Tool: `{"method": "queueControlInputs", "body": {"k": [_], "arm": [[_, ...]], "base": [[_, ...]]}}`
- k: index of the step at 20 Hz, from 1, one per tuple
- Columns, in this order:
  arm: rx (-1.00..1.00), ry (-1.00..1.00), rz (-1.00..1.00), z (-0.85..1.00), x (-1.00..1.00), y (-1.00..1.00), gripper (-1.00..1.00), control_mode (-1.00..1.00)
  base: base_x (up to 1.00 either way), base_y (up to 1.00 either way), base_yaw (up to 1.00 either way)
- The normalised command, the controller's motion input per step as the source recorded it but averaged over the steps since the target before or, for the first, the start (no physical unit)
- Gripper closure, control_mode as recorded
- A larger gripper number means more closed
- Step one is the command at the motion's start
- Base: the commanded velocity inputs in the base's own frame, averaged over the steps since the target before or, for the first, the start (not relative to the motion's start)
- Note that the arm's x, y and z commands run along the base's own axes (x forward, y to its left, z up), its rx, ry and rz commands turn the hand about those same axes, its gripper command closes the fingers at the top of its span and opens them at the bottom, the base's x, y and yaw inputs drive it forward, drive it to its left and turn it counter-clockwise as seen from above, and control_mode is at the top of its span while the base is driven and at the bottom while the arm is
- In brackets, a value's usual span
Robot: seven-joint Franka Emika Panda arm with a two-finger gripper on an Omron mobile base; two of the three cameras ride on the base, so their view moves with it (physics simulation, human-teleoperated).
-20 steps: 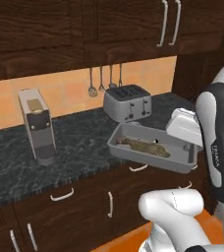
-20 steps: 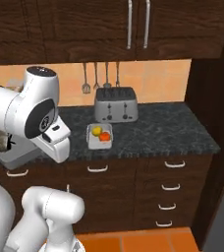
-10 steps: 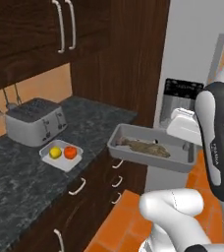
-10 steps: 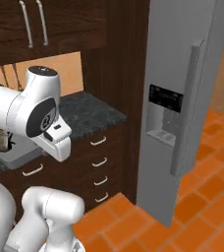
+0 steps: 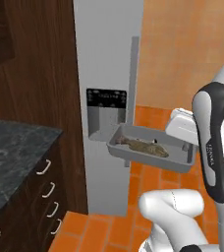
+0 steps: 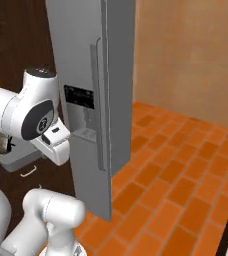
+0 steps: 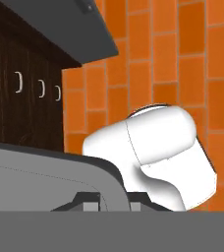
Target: Take the meat container that has the fish and place it on the second highest rack of the freezer. Then take the vegetable container that has the lemon and squash and place it on the highest rack of the freezer.
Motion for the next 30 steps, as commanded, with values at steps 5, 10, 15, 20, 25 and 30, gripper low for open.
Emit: {"method": "queueControlInputs", "body": {"k": [5, 10, 15, 20, 25, 30], "arm": [[0.0, 0.0, 0.0, 0.0, 0.0, 0.0, 1.0, 1.0], [0.0, 0.0, 0.0, 0.0, 0.0, 0.0, 1.0, 1.0], [0.0, 0.0, 0.0, 0.0, 0.0, 0.0, 1.0, 1.0], [0.0, 0.0, 0.0, 0.0, 0.0, 0.0, 1.0, 1.0], [0.0, 0.0, 0.0, 0.0, 0.0, 0.0, 1.0, 1.0], [0.0, 0.0, 0.0, 0.0, 0.0, 0.0, 1.0, 1.0]], "base": [[0.25, -1.0, -0.29], [0.64, -0.84, -0.27], [1.0, -0.36, -0.26], [1.0, -0.14, -0.25], [1.0, -0.02, -0.11], [1.0, -0.02, 0.11]]}}
